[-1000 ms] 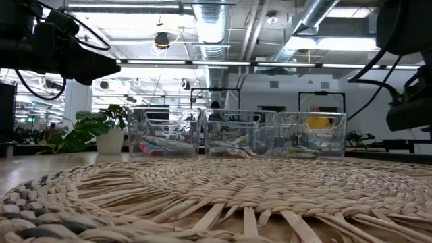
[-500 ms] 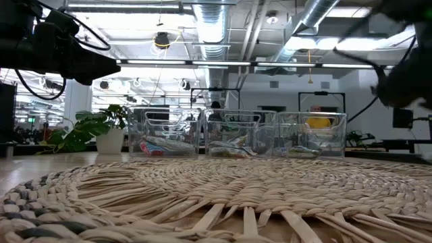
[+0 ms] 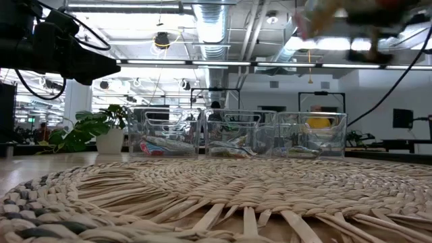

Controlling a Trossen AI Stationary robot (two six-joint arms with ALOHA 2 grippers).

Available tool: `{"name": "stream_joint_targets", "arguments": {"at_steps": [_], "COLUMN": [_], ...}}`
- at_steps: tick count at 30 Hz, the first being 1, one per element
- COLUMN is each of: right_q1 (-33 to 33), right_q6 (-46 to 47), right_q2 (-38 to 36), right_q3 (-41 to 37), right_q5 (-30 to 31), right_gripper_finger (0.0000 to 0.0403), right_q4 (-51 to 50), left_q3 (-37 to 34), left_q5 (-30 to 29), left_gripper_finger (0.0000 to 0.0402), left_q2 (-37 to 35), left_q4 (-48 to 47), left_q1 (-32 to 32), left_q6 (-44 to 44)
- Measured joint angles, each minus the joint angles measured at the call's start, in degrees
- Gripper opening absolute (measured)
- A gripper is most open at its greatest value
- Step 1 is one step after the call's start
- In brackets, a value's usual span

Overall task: Pick and place Granola Bars by type
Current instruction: Put the red granola bar into the left transparent bin

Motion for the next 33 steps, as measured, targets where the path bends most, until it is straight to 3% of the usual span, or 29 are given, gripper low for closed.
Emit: {"name": "stream_joint_targets", "arguments": {"at_steps": [8,13,22,29,33], "right_q1": [-4.2,-4.92,-8.64,-19.24,-25.22], "right_q6": [-12.36,-18.52,-19.04,-31.02,-37.42], "right_q2": [0.52,0.46,0.55,4.93,12.53], "right_q3": [0.05,0.07,0.88,11.09,19.43], "right_q5": [-0.07,-0.11,-0.28,1.66,1.45], "right_gripper_finger": [0.0054,0.0054,0.0054,0.0054,0.0054], "right_q4": [22.8,28.15,20.95,1.47,-0.95], "left_q3": [0.0,0.0,0.0,0.0,-0.01], "left_q5": [0.01,0.01,0.0,-0.01,0.0], "left_gripper_finger": [0.0183,0.0183,0.0183,0.0183,0.0183], "left_q2": [0.0,0.0,0.0,0.0,-0.02], "left_q4": [0.0,0.0,0.0,0.0,0.0], "left_q1": [0.0,0.0,-0.01,-0.01,0.0], "left_q6": [0.0,0.0,0.0,0.0,0.0]}}
